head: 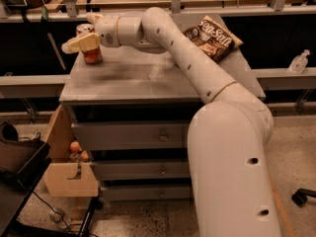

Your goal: Pick coke can

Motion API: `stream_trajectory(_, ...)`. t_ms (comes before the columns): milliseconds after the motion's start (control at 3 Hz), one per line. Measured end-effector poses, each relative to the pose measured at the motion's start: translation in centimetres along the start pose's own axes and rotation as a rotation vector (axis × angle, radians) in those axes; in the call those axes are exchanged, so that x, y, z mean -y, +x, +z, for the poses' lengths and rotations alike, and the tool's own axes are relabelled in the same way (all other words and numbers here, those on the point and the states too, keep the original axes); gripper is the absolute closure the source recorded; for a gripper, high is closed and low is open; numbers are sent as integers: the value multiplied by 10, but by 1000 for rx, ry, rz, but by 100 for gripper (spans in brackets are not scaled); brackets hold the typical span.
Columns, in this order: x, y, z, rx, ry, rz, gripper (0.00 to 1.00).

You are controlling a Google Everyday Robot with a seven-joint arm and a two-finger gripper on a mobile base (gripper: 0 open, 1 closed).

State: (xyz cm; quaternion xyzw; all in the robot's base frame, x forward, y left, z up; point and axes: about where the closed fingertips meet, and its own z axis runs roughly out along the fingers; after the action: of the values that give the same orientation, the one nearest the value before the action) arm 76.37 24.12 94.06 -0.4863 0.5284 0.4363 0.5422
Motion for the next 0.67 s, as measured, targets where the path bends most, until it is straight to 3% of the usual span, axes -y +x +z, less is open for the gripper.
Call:
stream_trajectory(333,3,19,14,-85,21,-26,0)
stream_trajectory(667,9,34,25,-162,43,-71,25)
